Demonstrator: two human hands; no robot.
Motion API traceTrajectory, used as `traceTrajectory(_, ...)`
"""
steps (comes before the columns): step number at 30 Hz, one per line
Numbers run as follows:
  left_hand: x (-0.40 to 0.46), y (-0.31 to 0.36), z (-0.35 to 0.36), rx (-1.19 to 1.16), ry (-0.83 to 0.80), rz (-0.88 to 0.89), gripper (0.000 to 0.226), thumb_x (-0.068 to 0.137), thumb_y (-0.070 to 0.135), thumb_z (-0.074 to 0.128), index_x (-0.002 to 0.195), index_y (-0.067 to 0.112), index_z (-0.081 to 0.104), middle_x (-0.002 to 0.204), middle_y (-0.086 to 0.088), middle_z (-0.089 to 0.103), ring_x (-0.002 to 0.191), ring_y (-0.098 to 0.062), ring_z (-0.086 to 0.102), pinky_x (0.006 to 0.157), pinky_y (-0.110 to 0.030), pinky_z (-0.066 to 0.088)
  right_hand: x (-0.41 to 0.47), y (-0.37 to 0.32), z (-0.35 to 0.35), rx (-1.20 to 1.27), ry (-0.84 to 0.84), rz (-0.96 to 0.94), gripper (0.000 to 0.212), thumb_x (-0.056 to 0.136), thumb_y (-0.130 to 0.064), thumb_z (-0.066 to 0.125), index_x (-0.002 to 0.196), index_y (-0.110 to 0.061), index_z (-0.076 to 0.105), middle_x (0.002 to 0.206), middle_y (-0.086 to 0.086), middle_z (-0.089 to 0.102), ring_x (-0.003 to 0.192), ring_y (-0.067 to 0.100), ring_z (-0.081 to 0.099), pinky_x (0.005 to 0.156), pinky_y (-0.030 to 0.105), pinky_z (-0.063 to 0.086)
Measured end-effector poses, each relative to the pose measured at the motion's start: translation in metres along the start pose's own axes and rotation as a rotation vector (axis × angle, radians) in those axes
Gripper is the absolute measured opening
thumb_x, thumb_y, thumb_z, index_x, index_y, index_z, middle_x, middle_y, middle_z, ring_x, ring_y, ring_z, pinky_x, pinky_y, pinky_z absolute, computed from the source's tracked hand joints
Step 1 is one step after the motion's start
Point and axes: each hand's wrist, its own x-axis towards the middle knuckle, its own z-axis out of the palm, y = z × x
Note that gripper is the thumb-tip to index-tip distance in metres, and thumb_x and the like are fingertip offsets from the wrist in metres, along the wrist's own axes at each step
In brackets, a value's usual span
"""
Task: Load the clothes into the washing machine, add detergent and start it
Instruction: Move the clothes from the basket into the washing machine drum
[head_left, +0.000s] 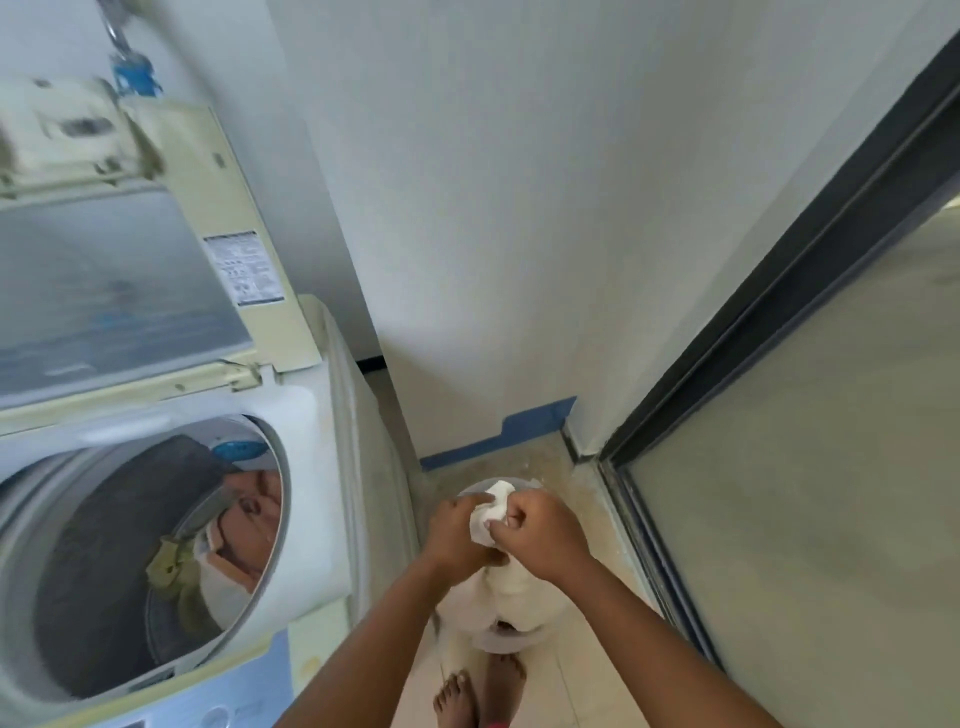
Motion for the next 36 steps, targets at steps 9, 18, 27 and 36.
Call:
traceTrajectory(9,-0.052,0.011,-0.019,-0.194,0.11,0.211,0.088,0.051,0.043,0.091,0.127,0.04,0.046,0.125,0.015,0.051,0.114,-0.009,0.052,0.098,-0.037,0.05,-0.026,-0.059,-0.052,0.46,0.272,-0.083,0.046,0.085,-0.026,0.073,0.056,-0.017,0.039,0.053,-0.003,0.036,0.054,0.013,0.036,0.058,0.029,0.035)
traceTrajectory(18,-0.088,0.031,-0.046,-0.474,0.492,0.317,0.02,0.087,0.024,0.067,0.102,0.021,0.053,0.095,0.004,0.065,0.089,-0.017,0.063,0.076,-0.036,0.053,-0.036,-0.073,-0.067,0.357,0.471,-0.151,0.027,0.095,-0.028,0.057,0.073,-0.019,0.044,0.069,-0.007,0.05,0.064,0.013,0.047,0.061,0.03,0.04)
traceTrajectory(27,-0.106,0.046,-0.072,-0.518,0.5,0.504,0.029,0.076,0.031,0.065,0.104,0.025,0.057,0.091,0.018,0.066,0.083,0.002,0.062,0.075,-0.026,0.052,-0.061,-0.063,-0.054,-0.023,0.142,-0.263,0.087,0.073,-0.036,0.075,0.145,-0.034,0.027,0.139,-0.007,0.03,0.118,0.017,0.039,0.099,0.04,0.042)
traceTrajectory(36,-0.111,0.019,-0.06,-0.478,0.302,0.534,0.099,0.065,0.042,0.089,0.143,0.044,0.029,0.141,0.024,0.041,0.131,-0.001,0.043,0.105,-0.031,0.044,-0.063,-0.084,-0.059,0.655,0.189,-0.129,0.024,0.091,-0.015,0.059,0.111,-0.024,0.051,0.1,0.002,0.067,0.091,0.021,0.066,0.068,0.034,0.055)
